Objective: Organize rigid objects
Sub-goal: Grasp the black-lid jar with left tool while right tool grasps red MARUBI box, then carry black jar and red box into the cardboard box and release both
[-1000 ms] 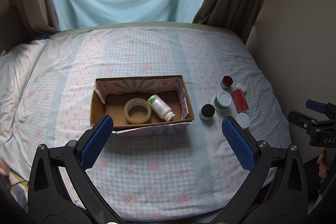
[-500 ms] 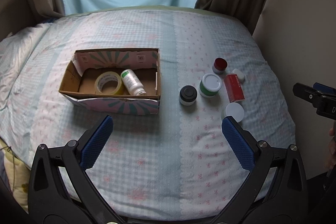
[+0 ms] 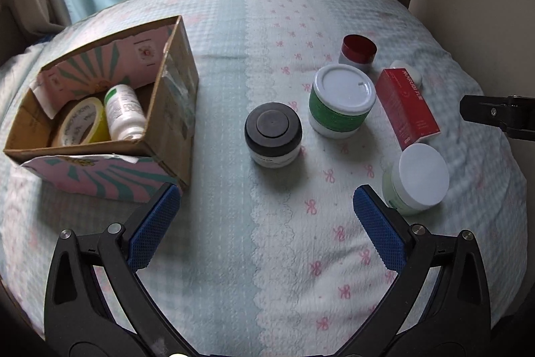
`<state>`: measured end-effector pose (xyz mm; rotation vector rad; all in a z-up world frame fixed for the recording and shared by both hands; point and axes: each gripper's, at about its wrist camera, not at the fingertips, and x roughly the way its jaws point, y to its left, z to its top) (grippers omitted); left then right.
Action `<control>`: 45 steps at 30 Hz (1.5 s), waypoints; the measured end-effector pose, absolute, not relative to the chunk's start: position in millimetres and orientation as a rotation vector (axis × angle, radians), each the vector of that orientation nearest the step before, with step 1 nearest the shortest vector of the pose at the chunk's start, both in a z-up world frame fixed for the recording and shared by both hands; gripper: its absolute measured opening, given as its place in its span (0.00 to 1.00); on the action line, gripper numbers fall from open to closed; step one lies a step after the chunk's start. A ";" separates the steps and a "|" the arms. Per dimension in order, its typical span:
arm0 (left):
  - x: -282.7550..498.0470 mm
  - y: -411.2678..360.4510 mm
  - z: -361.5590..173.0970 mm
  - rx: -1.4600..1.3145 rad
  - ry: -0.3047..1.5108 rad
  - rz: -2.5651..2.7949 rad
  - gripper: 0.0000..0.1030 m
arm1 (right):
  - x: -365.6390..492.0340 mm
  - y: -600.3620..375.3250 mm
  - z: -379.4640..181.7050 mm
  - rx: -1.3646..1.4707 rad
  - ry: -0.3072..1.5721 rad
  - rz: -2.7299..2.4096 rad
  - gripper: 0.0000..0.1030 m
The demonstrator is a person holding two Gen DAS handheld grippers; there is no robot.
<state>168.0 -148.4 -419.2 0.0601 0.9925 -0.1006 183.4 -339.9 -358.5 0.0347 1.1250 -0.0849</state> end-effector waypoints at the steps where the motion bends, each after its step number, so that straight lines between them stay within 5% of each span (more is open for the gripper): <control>1: 173.6 -151.7 -428.1 0.064 0.995 -0.101 1.00 | 189.1 -339.1 -366.6 0.028 1.132 -0.085 1.00; 9: 208.5 -165.3 -467.0 0.059 0.991 -0.075 0.99 | 221.6 -333.1 -411.2 0.003 1.176 -0.068 0.93; 15: 229.8 -170.4 -486.2 0.074 0.998 -0.077 0.87 | 244.1 -334.6 -429.5 -0.004 1.193 -0.073 0.92; 21: 245.9 -165.4 -490.5 0.052 1.004 -0.094 0.81 | 265.9 -331.1 -447.4 -0.006 1.238 -0.056 0.68; 27: 249.8 -166.9 -491.1 0.052 1.012 -0.140 0.65 | 281.1 -326.2 -452.4 -0.014 1.257 -0.064 0.50; 29: 250.8 -164.8 -489.4 0.042 1.012 -0.141 0.51 | 283.6 -324.7 -454.7 -0.025 1.271 -0.068 0.39; 45: 244.1 -152.9 -475.2 0.014 1.028 -0.154 0.52 | 278.7 -325.5 -440.1 -0.013 1.271 -0.072 0.37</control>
